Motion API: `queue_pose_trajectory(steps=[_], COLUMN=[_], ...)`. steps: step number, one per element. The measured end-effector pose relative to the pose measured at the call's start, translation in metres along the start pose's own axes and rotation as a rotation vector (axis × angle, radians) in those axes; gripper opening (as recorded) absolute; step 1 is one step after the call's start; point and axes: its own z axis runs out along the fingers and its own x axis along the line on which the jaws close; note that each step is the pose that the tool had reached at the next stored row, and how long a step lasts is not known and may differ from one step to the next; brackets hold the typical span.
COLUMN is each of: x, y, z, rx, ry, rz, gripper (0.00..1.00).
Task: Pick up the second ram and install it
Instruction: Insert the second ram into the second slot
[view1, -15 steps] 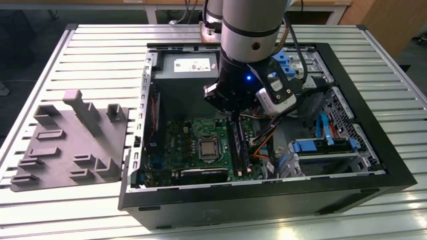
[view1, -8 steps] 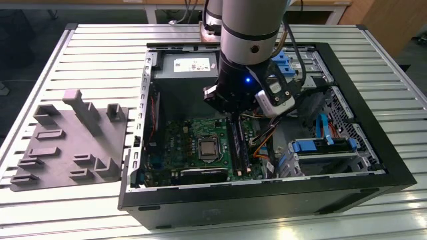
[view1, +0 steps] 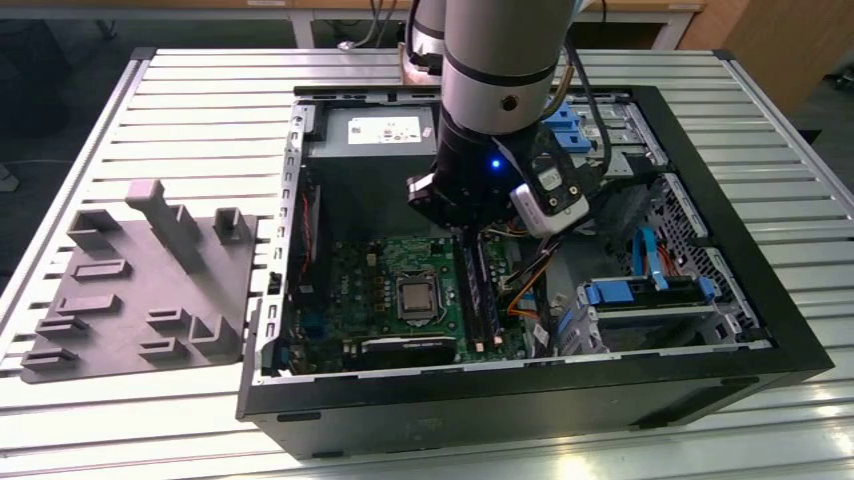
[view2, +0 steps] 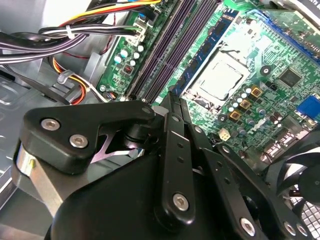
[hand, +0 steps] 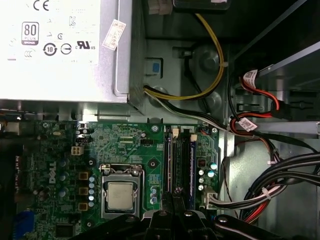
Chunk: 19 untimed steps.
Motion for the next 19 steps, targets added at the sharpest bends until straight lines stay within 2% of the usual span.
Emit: queue_pose_trajectory(steps=[9,19], x=[-0.0007,-0.0016], y=[-0.0002,-0.0004], z=[0.007,0.0102], rx=[-0.0002,-0.0001], ry=[0.0002,0.0003], rz=[-0.008,-0.01], gripper=[0.12,0.12])
